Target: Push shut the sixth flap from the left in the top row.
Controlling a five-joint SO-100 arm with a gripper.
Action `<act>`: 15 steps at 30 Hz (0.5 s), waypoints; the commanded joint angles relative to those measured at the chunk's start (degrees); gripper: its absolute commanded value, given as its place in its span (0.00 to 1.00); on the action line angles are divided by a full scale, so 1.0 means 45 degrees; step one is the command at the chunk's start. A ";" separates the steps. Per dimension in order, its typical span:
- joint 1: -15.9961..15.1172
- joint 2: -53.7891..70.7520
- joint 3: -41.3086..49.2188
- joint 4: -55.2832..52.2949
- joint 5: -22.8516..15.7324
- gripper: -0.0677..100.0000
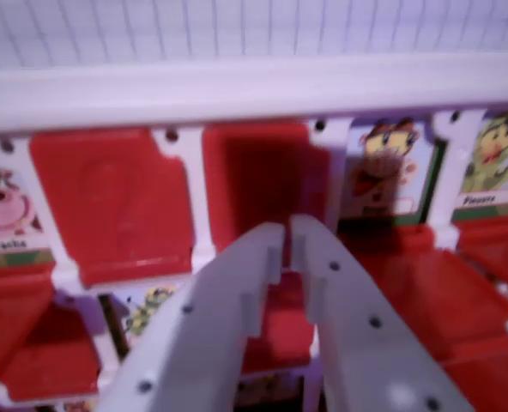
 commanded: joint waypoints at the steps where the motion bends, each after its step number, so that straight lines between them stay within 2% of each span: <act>1: -0.0137 0.0137 -0.2031 -0.0391 0.0156 0.00; 6: -0.0254 -0.0410 -0.2656 -0.0312 0.0215 0.00; 15: -0.0273 -0.0156 -0.2441 0.0039 0.0234 0.00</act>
